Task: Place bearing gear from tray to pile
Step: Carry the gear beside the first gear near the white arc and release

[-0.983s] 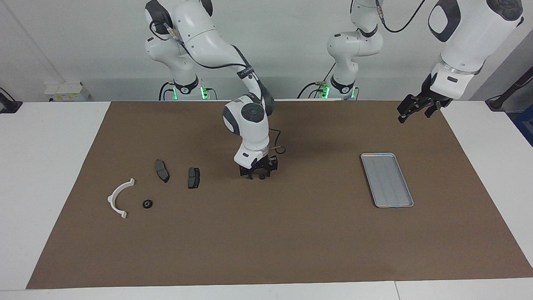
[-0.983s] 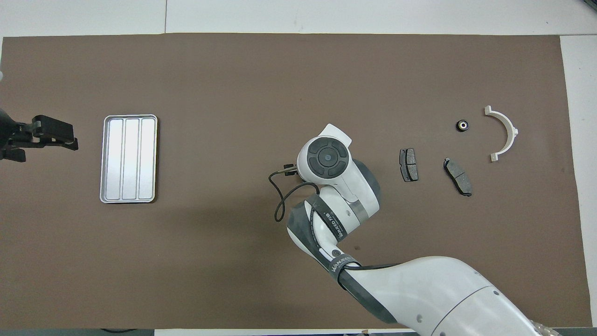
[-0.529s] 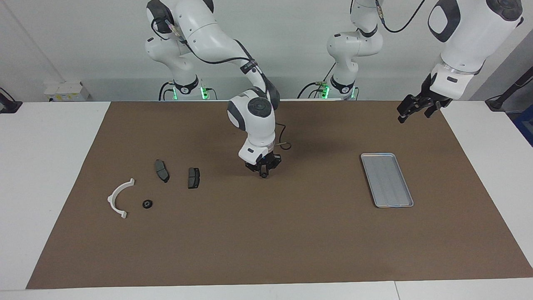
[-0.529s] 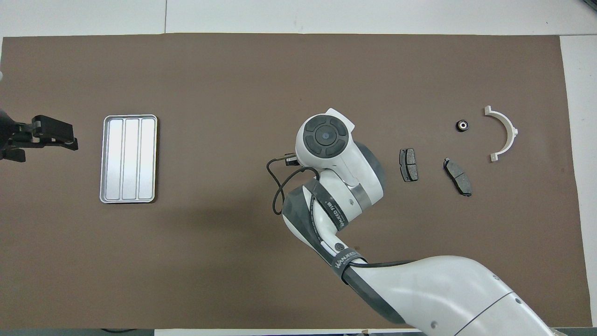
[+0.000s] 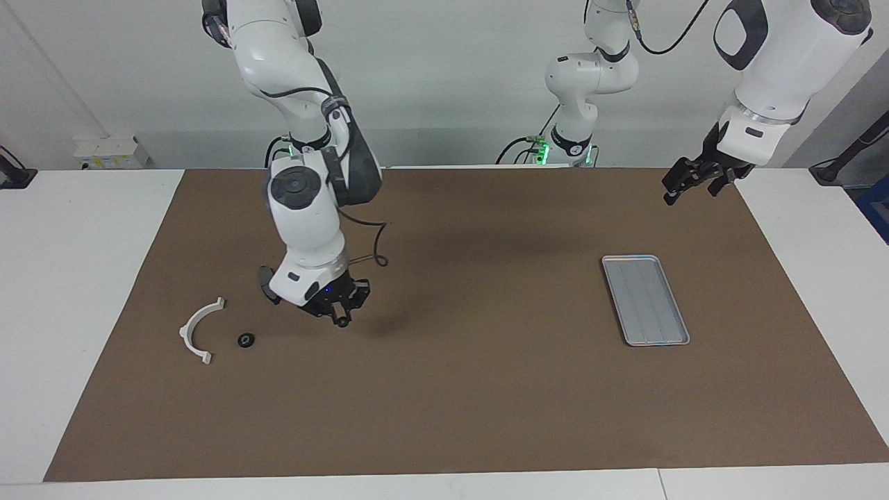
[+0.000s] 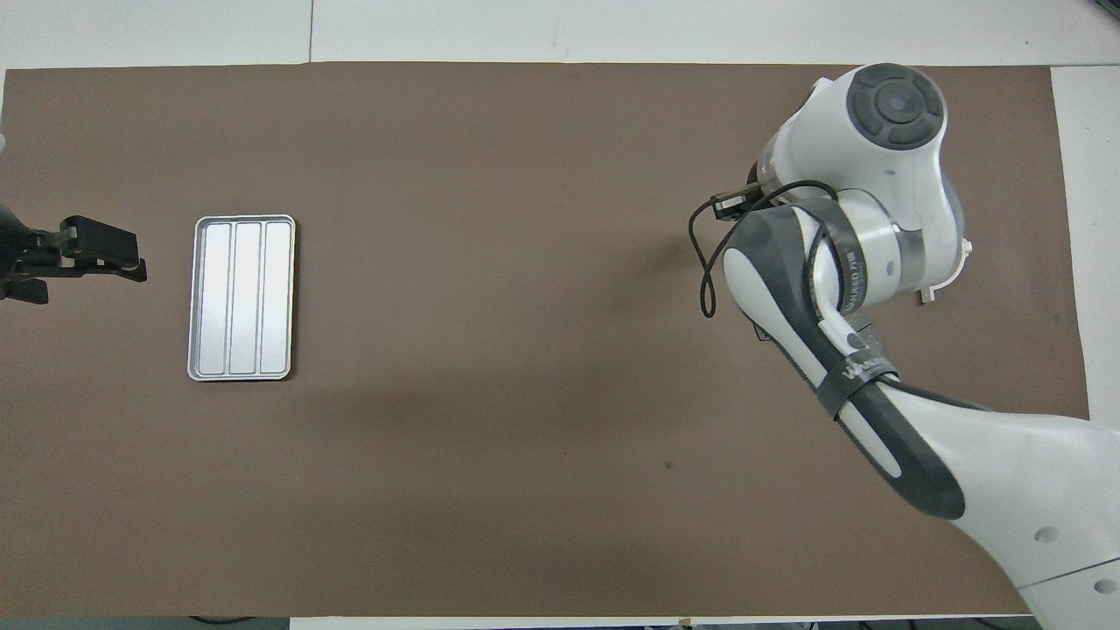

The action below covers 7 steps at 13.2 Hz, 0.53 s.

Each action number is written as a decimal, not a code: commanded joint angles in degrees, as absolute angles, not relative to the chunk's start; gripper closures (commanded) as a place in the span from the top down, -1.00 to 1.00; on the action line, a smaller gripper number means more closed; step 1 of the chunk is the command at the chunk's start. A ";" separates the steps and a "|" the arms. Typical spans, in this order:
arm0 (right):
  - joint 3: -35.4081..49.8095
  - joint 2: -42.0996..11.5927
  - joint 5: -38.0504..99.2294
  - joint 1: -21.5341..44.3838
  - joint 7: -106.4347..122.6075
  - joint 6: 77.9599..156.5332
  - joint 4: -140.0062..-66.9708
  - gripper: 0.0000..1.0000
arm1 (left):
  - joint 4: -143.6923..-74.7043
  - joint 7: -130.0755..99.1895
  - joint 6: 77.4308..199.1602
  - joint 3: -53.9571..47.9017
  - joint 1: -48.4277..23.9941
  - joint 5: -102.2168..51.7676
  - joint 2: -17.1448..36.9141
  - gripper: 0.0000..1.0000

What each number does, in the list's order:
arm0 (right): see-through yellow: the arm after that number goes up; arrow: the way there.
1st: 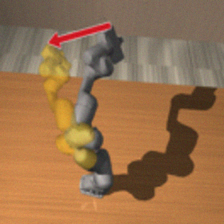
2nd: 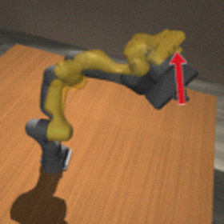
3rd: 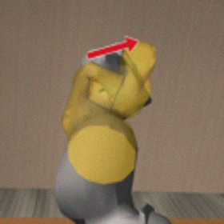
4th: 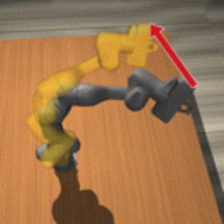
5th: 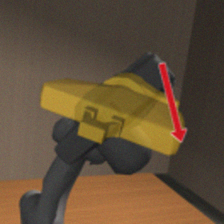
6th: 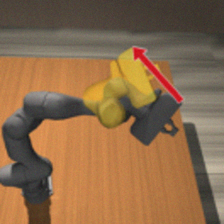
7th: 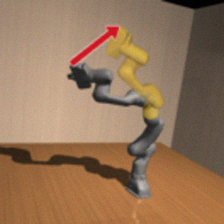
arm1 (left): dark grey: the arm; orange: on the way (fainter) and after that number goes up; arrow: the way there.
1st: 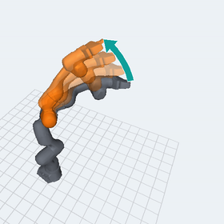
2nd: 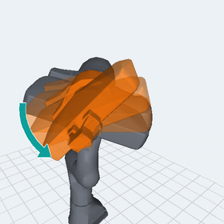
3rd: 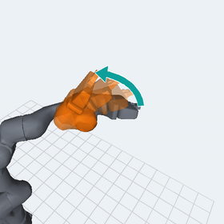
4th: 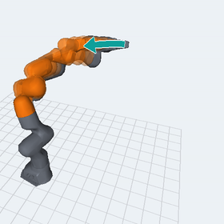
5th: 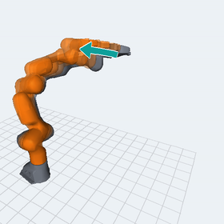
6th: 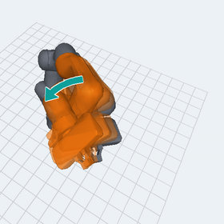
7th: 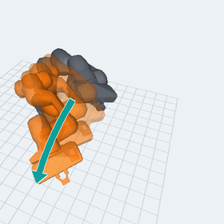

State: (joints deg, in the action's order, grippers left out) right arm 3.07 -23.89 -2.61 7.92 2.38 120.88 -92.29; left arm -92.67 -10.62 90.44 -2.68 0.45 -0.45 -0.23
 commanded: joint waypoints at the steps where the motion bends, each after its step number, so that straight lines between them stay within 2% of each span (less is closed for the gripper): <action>1: 3.96 -24.52 -2.20 2.48 11.22 123.12 -93.07 -1.00 | -95.19 -10.11 91.23 -2.55 0.44 -1.05 -2.37 1.00; 7: 3.87 -24.79 -2.20 0.09 13.45 129.29 -98.96 -1.00 | -95.10 -10.37 91.14 -2.64 0.44 -1.05 -2.37 1.00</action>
State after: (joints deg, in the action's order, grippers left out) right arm 3.19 -25.60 -2.61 0.79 12.09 127.44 -96.70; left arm -92.68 -10.63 90.42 -2.73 0.44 -0.45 -0.23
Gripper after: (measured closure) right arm 0.762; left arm 0.000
